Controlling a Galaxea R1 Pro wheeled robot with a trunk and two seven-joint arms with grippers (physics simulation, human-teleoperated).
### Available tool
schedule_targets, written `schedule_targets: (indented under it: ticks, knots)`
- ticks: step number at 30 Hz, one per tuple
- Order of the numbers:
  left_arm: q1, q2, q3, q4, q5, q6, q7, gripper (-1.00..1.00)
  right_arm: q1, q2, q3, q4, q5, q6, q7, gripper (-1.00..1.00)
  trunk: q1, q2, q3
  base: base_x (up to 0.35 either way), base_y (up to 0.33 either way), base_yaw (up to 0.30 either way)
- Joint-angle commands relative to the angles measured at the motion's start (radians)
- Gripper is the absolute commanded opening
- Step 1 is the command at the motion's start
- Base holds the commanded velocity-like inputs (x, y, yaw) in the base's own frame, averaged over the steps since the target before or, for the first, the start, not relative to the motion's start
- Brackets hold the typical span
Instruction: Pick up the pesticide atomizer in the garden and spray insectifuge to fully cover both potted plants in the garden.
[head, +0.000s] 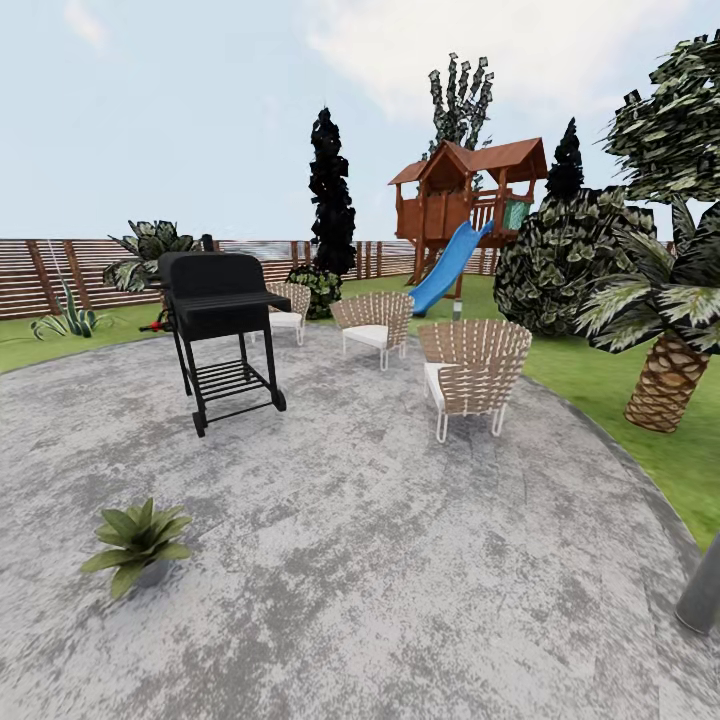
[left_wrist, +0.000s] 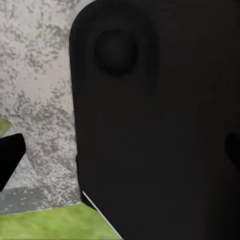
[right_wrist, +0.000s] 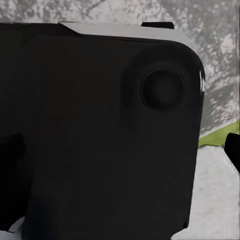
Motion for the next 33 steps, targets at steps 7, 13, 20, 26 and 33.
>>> schedule_targets:
  ticks: [7,13,20,26,33]
  knots:
    - [-0.008,0.015,-0.002,-0.041,-0.007,-0.036,0.013,1.00,0.000,-0.036,-0.002,-0.040,0.001,-0.024,-0.003,1.00,0.000,0.000,-0.001,0.000,0.000,0.000]
    - [-0.149,0.014,-0.003,-0.250,-0.010,-0.208,0.012,1.00,-0.001,-0.091,-0.004,-0.482,-0.001,-0.216,-0.003,1.00,0.000,0.000,-0.001,0.000,0.000,0.000]
    - [-0.240,0.014,-0.001,-0.268,-0.005,-0.240,0.012,1.00,-0.018,-0.091,-0.009,-0.569,0.003,-0.257,0.000,1.00,0.000,0.000,-0.001,0.000,0.000,0.000]
    - [-0.238,0.024,0.002,-0.258,-0.002,-0.252,0.012,1.00,-0.019,-0.091,-0.011,-0.517,0.001,-0.258,0.000,1.00,0.000,0.000,-0.001,0.000,0.000,-0.104]
    - [-0.240,0.033,-0.004,-0.257,-0.007,-0.284,0.000,1.00,-0.019,-0.091,-0.010,-0.510,-0.001,-0.258,0.000,1.00,0.000,0.000,-0.001,0.000,0.000,-0.255]
